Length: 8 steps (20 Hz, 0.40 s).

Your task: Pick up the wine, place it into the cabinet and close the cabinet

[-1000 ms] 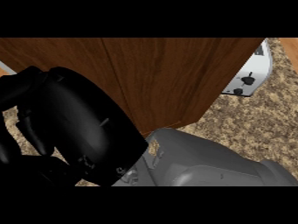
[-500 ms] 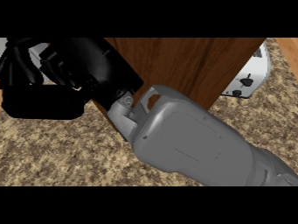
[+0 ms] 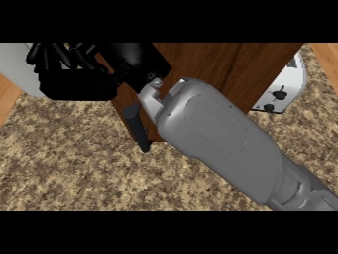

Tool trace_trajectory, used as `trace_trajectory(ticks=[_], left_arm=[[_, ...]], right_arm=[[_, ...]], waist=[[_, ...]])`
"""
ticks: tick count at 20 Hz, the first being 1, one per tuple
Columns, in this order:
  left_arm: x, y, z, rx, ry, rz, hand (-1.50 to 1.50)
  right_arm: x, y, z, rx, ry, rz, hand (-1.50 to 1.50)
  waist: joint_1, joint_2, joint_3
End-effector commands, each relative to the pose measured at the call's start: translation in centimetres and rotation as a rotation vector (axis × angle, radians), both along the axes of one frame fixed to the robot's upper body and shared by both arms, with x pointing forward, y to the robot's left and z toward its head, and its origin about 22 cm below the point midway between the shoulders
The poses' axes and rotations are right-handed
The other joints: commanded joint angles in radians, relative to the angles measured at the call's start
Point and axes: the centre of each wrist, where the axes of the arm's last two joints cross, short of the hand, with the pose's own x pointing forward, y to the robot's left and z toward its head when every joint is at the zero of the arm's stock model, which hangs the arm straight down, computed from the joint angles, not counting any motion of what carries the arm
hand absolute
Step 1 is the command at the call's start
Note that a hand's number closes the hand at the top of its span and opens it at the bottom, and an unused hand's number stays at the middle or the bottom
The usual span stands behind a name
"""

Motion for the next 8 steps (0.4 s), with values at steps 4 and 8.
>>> trace_trajectory(ticks=[4, 8], left_arm=[[0.1, -0.5, 0.0, 0.001, 0.0, -0.008, -1.5], [0.3, -0.2, 0.1, -0.003, -0.006, -0.027, -1.5]], right_arm=[[5.8, -5.1, -1.6, -0.067, -0.002, -0.221, 1.5], [6.3, -4.2, -2.8, -0.072, -0.009, -0.232, 1.5]], waist=[[-0.014, 0.04, 0.015], [0.002, 0.043, 0.014]])
